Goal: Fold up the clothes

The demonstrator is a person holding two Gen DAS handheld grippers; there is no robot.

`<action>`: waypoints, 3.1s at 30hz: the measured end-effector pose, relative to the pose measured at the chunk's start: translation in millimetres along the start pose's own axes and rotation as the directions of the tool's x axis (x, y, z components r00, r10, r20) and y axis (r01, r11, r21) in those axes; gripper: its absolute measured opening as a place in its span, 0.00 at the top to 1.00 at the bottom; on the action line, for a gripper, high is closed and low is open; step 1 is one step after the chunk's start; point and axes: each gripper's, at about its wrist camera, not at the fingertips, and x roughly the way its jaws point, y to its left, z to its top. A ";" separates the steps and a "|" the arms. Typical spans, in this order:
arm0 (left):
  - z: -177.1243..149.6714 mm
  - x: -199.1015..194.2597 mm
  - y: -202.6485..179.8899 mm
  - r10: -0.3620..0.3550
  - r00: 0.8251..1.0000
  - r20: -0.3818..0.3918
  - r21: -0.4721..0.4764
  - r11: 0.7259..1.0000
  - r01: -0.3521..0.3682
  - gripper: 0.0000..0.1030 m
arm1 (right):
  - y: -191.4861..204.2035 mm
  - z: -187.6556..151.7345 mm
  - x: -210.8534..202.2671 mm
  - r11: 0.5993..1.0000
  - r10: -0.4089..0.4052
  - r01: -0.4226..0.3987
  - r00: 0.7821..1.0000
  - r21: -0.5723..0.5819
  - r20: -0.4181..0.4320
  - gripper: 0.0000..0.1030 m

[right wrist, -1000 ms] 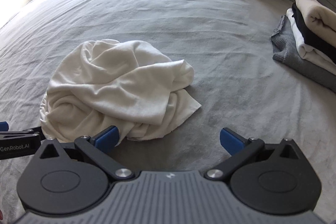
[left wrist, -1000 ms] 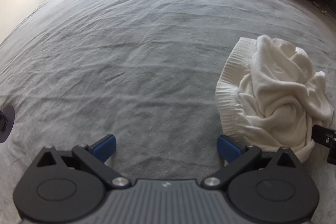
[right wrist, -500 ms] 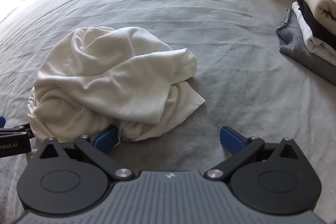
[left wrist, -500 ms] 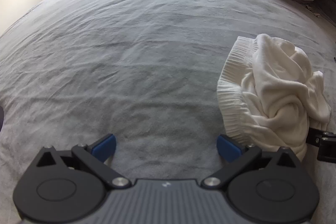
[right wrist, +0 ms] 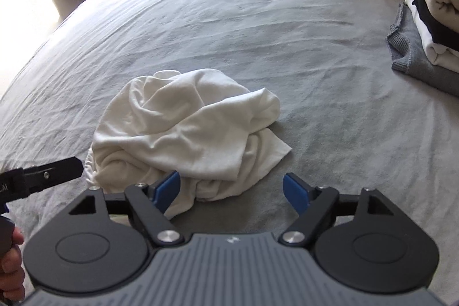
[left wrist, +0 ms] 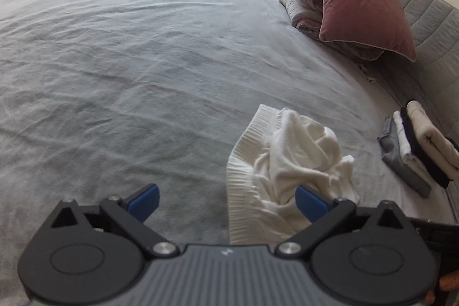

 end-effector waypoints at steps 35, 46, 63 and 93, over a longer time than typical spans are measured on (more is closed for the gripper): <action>3.7 -13.8 35.7 -0.172 0.980 -0.095 -0.189 0.970 0.152 0.20 | 101.4 -52.0 10.7 0.756 0.273 -0.276 0.957 -0.594 -0.097 0.77; -12.9 -6.1 59.5 -0.417 0.907 -0.068 -0.468 0.816 0.340 0.21 | 74.9 -29.1 -31.3 0.734 0.552 -0.580 0.813 -0.354 -0.188 0.77; -33.7 26.2 65.2 -0.370 0.929 0.019 -0.650 0.701 0.293 0.96 | 79.0 -49.3 -48.3 0.672 0.640 -0.696 0.718 -0.254 -0.275 0.77; 14.9 -71.0 151.0 0.278 0.945 0.174 -0.251 0.940 -0.230 0.97 | 195.7 -77.3 27.0 0.601 0.682 -0.787 0.597 -0.142 -0.422 0.74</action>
